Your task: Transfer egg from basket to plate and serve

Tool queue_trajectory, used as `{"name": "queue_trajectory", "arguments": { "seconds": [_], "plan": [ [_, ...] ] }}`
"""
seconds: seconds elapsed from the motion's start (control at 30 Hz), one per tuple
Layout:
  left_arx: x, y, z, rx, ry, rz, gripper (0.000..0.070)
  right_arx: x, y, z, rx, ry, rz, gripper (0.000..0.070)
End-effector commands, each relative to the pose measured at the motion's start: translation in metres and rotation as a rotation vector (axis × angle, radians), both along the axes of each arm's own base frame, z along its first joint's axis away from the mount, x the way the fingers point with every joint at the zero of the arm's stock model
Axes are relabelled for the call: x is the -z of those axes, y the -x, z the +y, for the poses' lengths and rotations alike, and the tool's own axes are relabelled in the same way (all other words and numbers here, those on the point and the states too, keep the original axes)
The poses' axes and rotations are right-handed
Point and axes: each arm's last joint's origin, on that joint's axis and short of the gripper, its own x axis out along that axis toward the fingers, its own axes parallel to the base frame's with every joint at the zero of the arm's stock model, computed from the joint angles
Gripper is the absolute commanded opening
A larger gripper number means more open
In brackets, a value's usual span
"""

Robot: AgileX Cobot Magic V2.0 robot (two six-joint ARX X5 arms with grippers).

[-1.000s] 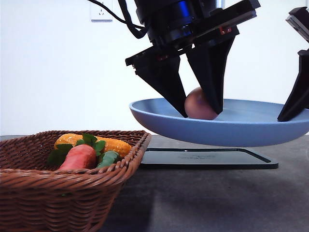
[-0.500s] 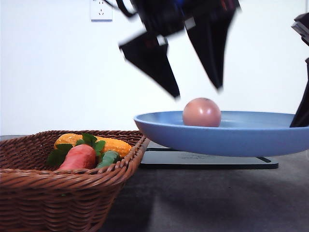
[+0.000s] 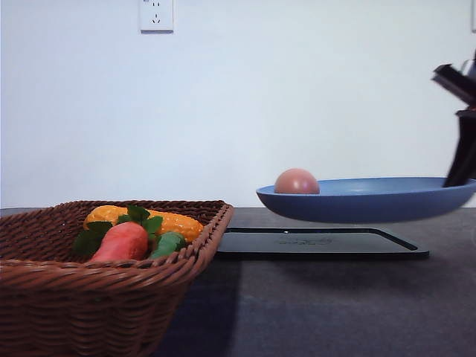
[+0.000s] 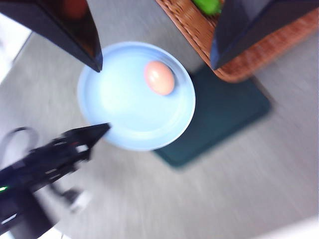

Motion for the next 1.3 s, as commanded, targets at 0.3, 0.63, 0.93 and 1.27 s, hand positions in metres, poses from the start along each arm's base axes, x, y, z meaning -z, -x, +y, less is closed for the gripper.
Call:
{"name": "queue_trajectory", "arguments": {
  "seconds": [0.3,0.63,0.93,1.27],
  "plan": [
    [-0.028,0.025,0.034,-0.034,0.08,-0.116,0.0443,0.018,-0.093,0.0,-0.018,-0.003,0.019,0.0],
    [-0.029,0.027,0.036,-0.035,0.085,-0.121,0.0443,0.048,-0.129,0.003,-0.027,-0.003,0.054,0.0],
    [-0.029,0.027,0.036,-0.035,0.085,-0.121,0.0442,0.05,-0.132,0.002,-0.003,0.052,0.039,0.0207],
    [-0.03,0.025,0.037,-0.064,0.067,-0.15,0.0422,0.016,-0.129,-0.012,0.031,0.047,-0.039,0.0224]
  ]
}}
